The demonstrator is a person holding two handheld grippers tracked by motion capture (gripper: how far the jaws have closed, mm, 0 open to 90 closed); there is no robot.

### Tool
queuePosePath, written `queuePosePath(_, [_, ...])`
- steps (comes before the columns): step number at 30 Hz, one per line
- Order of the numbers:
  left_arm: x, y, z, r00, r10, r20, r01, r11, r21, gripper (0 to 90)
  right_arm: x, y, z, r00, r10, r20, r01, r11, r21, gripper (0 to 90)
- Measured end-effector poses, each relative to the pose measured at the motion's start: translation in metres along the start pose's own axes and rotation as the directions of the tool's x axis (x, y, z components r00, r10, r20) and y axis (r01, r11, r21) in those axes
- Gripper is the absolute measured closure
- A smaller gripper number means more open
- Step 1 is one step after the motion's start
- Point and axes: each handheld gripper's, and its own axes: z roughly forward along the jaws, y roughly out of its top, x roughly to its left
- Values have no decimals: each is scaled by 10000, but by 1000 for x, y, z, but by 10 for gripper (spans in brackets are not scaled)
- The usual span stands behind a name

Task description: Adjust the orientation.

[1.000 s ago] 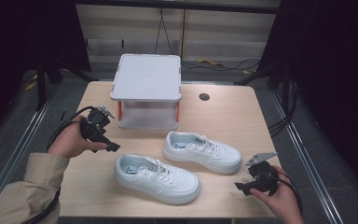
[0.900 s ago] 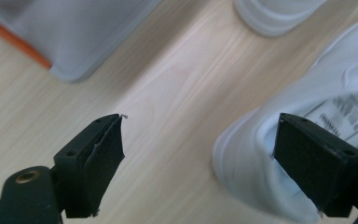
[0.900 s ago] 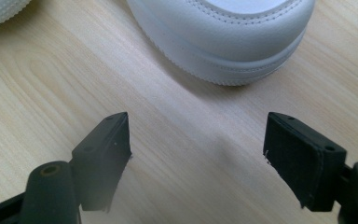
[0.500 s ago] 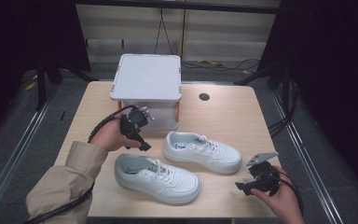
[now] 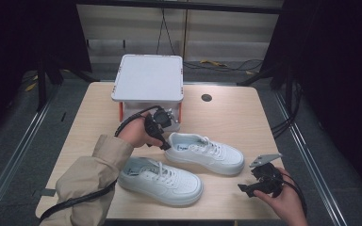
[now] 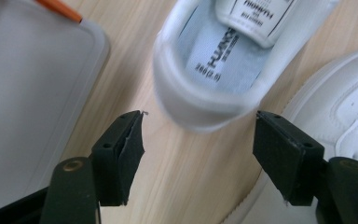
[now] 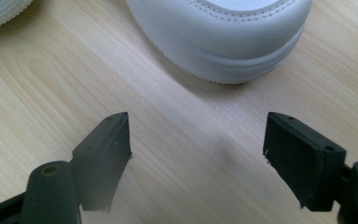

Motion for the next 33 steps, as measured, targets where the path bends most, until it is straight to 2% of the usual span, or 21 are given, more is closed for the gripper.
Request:
queuePosePath(4, [-1,9,4,9996,271,-4,-271,9996,-23,334,0,0,0,10000,19,30,-19,10000,0,229])
queuePosePath(6, [-2,15,7,9981,614,-29,-614,9981,65,334,-1,-1,1,10000,3,-6,-3,10000,11,229])
queuePosePath(7, [-3,20,11,9973,725,86,-727,9972,164,332,-1,-1,1,10000,-9,-5,9,10000,14,229])
queuePosePath(9, [-4,24,17,9957,923,3,-922,9953,300,318,-1,-1,2,10000,3,-28,-2,10000,11,229])
queuePosePath(11, [-4,27,21,9962,865,57,-866,9962,104,286,-1,-1,2,10000,1,-13,-1,10000,24,229])
queuePosePath(12, [-4,28,22,9951,988,-2,-988,9951,28,293,-1,-1,2,10000,13,-22,-13,10000,26,229])
queuePosePath(18, [-2,30,31,9944,1055,-77,-1055,9944,8,320,-1,-1,3,10000,-1,-41,1,10000,81,229])
queuePosePath(24, [2,27,45,9963,854,83,-853,9963,-88,325,0,-1,4,10000,5,-61,-5,9999,118,229])
queuePosePath(25, [3,26,48,9981,594,161,-591,9981,-190,328,-1,-2,4,10000,25,-78,-23,9999,142,229])
queuePosePath(27, [4,25,50,9978,656,38,-656,9978,-47,360,-1,-2,4,10000,52,-75,-50,9999,145,229])
queuePosePath(28, [4,24,50,9979,631,-164,-631,9980,10,395,-1,-2,5,10000,34,-74,-32,9999,152,229])
queuePosePath(29, [4,24,50,9978,546,-369,-548,9985,-51,463,-1,-2,5,10000,12,-75,-10,9999,164,230])
queuePosePath(30, [4,24,50,9978,546,-369,-548,9985,-51,505,-1,-2,5,10000,12,-75,-10,9999,164,230])
queuePosePath(31, [5,24,47,9986,149,-498,-142,9998,138,554,-1,-2,6,10000,27,-87,-25,9999,161,230])
queuePosePath(32, [5,24,46,9985,-43,-549,56,9997,233,619,-1,-2,6,10000,44,-58,-43,9998,169,230])
queuePosePath(33, [5,24,44,9985,-23,-540,49,9989,468,662,-1,-2,6,10000,38,-51,-38,9999,165,231])
